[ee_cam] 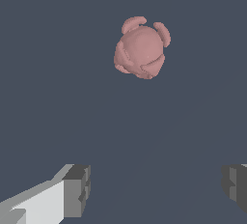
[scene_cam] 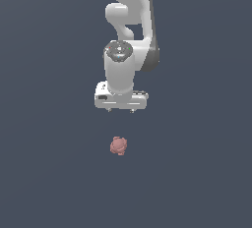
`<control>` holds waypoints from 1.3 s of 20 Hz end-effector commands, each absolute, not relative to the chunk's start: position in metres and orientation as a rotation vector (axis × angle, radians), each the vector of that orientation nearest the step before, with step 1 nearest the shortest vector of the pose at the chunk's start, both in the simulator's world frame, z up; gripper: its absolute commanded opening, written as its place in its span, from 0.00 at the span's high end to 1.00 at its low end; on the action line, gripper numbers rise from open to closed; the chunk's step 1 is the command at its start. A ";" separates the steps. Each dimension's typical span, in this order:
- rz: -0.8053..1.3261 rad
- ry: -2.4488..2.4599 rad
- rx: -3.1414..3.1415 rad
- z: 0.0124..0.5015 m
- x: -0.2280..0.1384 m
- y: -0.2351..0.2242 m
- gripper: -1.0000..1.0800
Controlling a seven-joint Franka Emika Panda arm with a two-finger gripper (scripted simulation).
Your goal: Pick up the object and move it to a goal position.
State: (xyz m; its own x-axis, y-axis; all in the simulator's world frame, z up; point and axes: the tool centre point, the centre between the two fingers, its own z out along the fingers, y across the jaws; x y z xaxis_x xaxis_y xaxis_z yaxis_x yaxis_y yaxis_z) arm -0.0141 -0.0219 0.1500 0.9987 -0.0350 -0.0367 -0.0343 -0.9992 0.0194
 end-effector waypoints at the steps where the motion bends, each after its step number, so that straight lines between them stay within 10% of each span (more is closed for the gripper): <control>1: -0.058 -0.054 3.122 0.150 -0.014 -0.022 0.04; 26: -0.010 -0.040 3.133 0.150 0.017 0.002 0.04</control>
State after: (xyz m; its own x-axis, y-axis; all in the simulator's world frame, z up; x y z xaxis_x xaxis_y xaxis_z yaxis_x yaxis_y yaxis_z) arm 0.0121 0.0034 0.1526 0.9999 -0.0096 -0.0066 -0.0095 -0.9999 0.0096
